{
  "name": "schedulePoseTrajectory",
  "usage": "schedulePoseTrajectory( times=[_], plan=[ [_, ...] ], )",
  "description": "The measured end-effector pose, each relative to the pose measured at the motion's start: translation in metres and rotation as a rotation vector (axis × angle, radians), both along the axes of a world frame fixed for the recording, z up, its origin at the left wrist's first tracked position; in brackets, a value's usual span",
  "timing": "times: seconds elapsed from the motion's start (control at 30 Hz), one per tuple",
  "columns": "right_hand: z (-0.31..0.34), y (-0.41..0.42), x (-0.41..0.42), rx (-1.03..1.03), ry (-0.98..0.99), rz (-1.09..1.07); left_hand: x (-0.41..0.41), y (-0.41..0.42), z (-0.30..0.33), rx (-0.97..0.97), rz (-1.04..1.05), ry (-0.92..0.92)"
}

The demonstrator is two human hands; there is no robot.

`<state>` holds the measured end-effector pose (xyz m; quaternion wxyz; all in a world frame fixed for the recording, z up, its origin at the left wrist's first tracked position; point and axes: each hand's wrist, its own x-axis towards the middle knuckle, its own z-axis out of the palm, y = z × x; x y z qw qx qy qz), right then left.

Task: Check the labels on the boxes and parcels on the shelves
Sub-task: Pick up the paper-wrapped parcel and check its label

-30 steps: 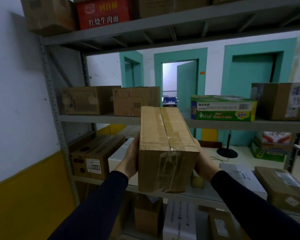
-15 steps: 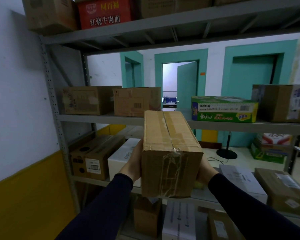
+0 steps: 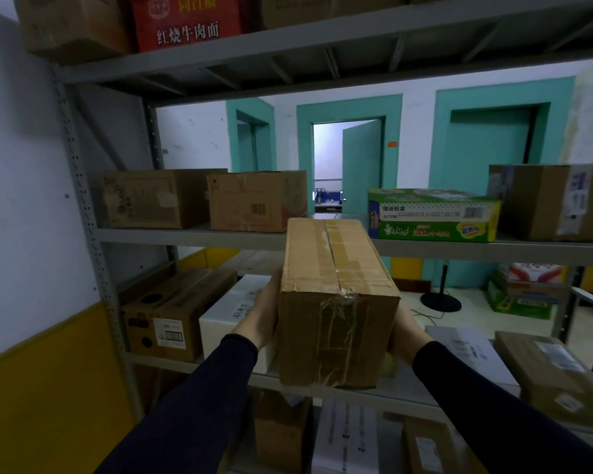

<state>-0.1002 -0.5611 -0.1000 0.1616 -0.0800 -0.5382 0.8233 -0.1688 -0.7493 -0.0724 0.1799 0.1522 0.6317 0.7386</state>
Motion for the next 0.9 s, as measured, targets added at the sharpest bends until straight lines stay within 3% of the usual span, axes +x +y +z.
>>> schedulePoseTrajectory(
  times=[0.2, 0.37, 0.5, 0.63, 0.8, 0.9],
  plan=[
    [0.022, 0.032, -0.018, 0.017, 0.08, -0.005, -0.016, 0.032, 0.027, 0.034, -0.018, 0.088],
    [0.055, 0.057, -0.052, 0.182, 0.18, -0.018, -0.046, 0.053, 0.05, 0.237, -0.061, 0.17],
    [0.079, 0.075, -0.103, 0.239, 0.14, -0.12, -0.097, 0.069, 0.068, 0.325, -0.055, 0.21],
    [0.1, 0.088, -0.162, 0.195, 0.12, -0.128, -0.166, 0.087, 0.086, 0.317, -0.089, 0.296],
    [0.119, 0.101, -0.238, 0.085, 0.105, -0.173, -0.261, 0.115, 0.108, 0.273, -0.163, 0.166],
    [0.125, 0.11, -0.266, 0.057, 0.14, -0.208, -0.298, 0.131, 0.11, 0.249, -0.165, 0.193]
  ],
)
